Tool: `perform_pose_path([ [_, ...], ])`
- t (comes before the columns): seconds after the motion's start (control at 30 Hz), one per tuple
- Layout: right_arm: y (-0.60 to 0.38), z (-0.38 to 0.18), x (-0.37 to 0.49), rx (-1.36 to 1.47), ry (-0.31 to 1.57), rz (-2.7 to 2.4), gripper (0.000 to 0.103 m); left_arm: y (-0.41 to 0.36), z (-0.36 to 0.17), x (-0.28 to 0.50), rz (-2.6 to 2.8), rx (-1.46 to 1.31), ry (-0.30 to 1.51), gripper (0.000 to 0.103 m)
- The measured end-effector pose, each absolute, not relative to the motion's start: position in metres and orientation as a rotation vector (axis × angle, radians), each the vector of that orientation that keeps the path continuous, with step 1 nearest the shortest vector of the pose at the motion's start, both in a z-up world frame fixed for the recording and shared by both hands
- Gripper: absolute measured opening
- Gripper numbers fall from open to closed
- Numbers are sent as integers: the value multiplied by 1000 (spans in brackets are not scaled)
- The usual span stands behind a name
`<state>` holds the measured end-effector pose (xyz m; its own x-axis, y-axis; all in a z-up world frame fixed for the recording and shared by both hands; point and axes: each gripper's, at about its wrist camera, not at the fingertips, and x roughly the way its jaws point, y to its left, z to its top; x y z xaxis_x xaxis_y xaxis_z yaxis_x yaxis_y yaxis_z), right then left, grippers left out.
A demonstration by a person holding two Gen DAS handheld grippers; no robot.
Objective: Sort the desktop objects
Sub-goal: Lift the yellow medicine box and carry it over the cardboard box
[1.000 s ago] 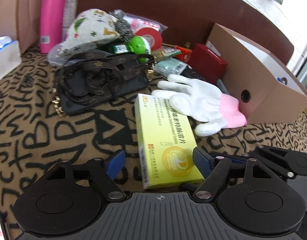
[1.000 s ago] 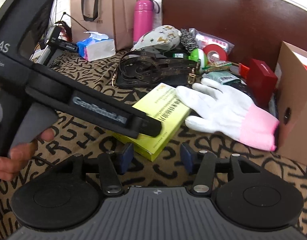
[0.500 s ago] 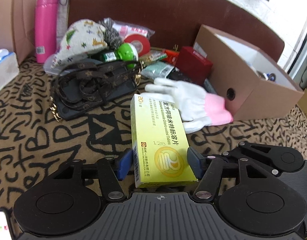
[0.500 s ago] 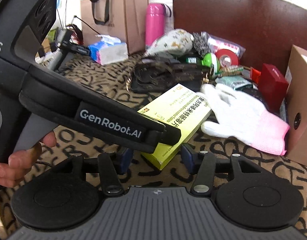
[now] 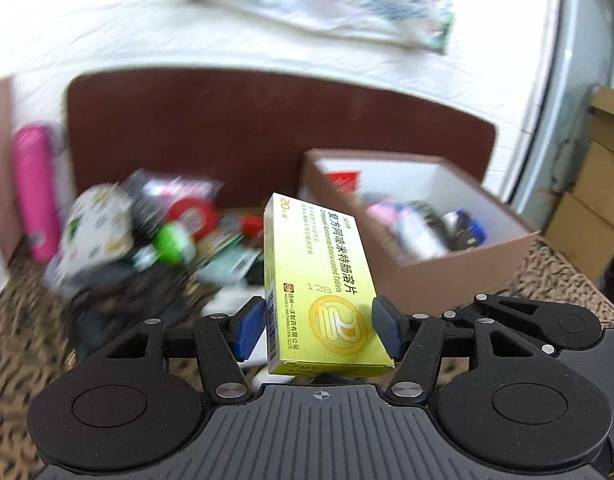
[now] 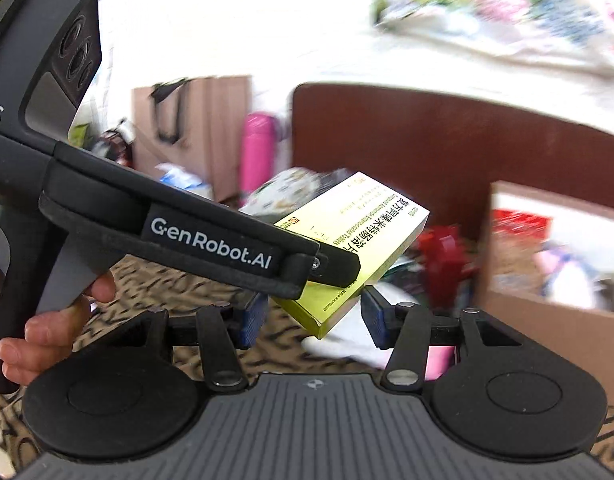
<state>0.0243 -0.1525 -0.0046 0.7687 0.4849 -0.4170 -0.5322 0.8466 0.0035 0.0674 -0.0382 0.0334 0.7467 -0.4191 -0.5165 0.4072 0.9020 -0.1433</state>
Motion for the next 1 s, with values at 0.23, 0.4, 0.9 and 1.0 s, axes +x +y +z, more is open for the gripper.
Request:
perform_pose_path([
  [0.23,-211,18,40,-67,365,403,57,-108,56,98,-572,26,517,70],
  [0.4,-256,23,57,-32,366,318,57,-154,59,131,-655,31,533,69],
  [0.9,-345,6,163,-35,459,118,55,-279,37,251,-771,13,689,85],
  [1.0,-352,-6,189,-57,524,24,54,-289,23,267,-704,34,733,96],
])
